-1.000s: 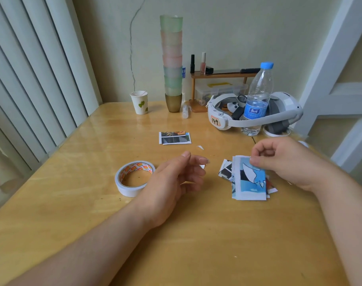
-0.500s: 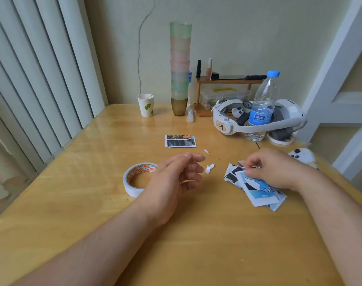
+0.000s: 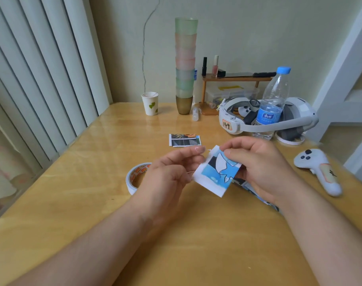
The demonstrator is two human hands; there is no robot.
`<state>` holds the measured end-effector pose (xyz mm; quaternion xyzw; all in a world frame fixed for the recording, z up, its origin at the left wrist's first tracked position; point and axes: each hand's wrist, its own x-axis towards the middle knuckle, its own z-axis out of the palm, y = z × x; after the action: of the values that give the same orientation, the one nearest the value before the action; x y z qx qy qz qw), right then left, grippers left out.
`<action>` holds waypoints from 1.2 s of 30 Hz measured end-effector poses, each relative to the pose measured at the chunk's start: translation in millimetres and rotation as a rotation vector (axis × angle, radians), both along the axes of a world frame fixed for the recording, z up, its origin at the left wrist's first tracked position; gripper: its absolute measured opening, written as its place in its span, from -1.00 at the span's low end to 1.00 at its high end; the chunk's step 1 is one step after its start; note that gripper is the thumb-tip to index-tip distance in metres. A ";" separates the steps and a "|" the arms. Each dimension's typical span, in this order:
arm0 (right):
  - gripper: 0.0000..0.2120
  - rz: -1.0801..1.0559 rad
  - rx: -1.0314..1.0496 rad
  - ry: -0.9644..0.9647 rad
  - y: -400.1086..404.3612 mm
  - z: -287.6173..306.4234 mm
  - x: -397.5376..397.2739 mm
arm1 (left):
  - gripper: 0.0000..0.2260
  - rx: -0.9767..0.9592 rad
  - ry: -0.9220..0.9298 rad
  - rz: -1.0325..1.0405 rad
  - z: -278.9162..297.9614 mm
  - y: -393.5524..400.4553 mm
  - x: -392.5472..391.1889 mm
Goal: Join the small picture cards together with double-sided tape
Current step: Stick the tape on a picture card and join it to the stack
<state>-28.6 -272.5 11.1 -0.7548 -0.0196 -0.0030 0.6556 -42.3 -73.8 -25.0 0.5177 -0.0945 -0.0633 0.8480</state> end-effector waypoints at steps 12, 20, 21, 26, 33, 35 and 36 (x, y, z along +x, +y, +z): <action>-0.88 -0.153 0.306 0.106 29.2 -18.1 -3.1 | -0.67 0.690 -0.514 0.113 -2.8 20.8 -2.3; -0.94 -0.094 0.403 0.200 24.2 -9.9 -8.1 | -0.59 1.145 -0.985 0.210 0.5 29.8 -1.2; -0.94 -0.096 0.402 0.200 24.4 -9.4 -8.5 | -0.58 1.161 -1.002 0.221 1.5 30.0 -1.2; -0.94 -0.105 0.402 0.207 25.8 -9.3 -8.8 | -0.56 1.283 -1.059 0.251 5.0 28.8 -1.9; -0.89 -0.089 0.525 0.244 26.1 -9.0 -7.2 | -0.55 1.363 -1.047 0.236 4.4 30.1 1.6; -0.85 -0.046 0.565 0.265 24.6 -7.7 -7.2 | -0.57 1.365 -1.069 0.258 4.7 30.2 2.1; -0.83 -0.018 0.577 0.275 23.4 -7.2 -7.6 | -0.58 1.365 -1.079 0.272 5.2 30.4 2.2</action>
<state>-36.2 -249.0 3.9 -0.5311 0.0775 0.0881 0.8392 -40.2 -43.4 -19.8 0.8777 -0.3613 0.2486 0.1933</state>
